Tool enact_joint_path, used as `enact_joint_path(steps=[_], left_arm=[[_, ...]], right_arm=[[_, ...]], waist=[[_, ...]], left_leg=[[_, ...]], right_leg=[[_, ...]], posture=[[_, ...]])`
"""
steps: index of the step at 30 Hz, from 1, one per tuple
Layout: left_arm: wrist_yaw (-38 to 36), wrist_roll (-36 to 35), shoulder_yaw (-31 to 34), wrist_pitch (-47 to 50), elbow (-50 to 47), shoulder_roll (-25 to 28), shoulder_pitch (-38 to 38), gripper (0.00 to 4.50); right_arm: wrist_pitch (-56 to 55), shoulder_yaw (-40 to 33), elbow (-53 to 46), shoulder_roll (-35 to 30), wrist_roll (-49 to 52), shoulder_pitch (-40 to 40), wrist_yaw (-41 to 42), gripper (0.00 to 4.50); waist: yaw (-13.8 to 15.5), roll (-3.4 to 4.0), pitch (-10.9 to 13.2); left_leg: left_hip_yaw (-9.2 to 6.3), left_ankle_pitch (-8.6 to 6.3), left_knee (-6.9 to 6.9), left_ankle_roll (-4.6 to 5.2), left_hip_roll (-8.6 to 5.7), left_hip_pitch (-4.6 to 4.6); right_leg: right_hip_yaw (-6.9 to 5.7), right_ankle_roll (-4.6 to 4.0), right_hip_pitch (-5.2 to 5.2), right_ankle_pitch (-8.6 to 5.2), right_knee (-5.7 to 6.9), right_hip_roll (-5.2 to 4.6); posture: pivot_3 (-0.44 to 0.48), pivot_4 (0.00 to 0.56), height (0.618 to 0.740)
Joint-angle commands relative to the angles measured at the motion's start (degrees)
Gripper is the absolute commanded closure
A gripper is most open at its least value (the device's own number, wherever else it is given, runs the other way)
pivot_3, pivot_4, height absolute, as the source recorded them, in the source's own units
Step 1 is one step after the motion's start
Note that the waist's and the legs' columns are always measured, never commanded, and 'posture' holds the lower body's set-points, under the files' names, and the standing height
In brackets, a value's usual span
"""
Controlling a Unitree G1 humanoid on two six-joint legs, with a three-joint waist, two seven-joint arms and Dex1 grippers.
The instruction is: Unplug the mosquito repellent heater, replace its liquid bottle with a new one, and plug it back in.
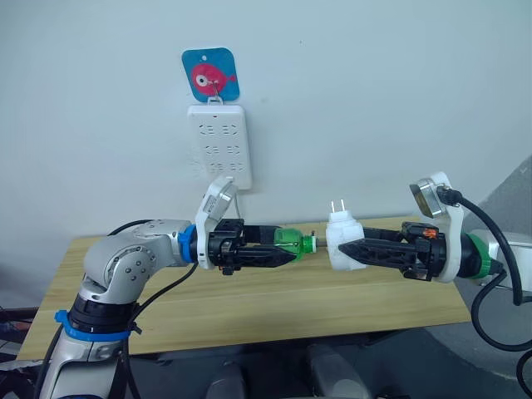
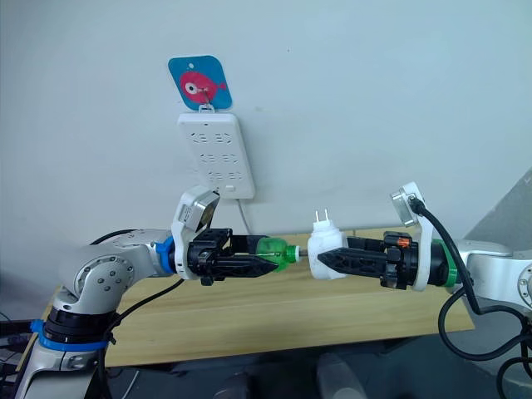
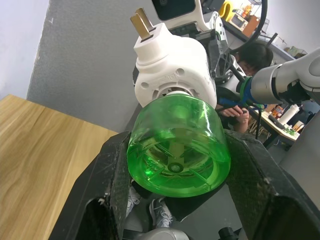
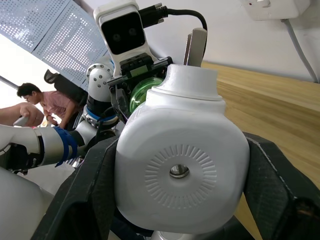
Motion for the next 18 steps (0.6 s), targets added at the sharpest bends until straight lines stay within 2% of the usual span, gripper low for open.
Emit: enact_joint_path(steps=[1, 18], left_arm=[[-0.05, -0.08, -0.23, -0.91, -1.89, -0.32, -0.31, 2.14], [0.97, -0.85, -0.03, -0.78, -2.18, -1.85, -0.15, 2.14]], right_arm=[[-1.18, -1.06, -0.61, -0.08, 0.54, -0.58, 0.20, 1.46], [-2.29, -0.61, -1.26, 0.61, 2.19, 0.33, -1.55, 1.46]], waist=[[0.00, 0.00, 0.00], [0.00, -0.01, -0.01]], left_leg=[[0.00, 0.00, 0.00, 0.00, 0.00, 0.00], [0.00, 0.00, 0.01, 0.00, 0.00, 0.00]], right_leg=[[0.00, 0.00, 0.00, 0.00, 0.00, 0.00], [0.00, 0.00, 0.00, 0.00, 0.00, 0.00]], posture=[[-0.185, 0.063, 0.692], [-0.185, 0.064, 0.692]])
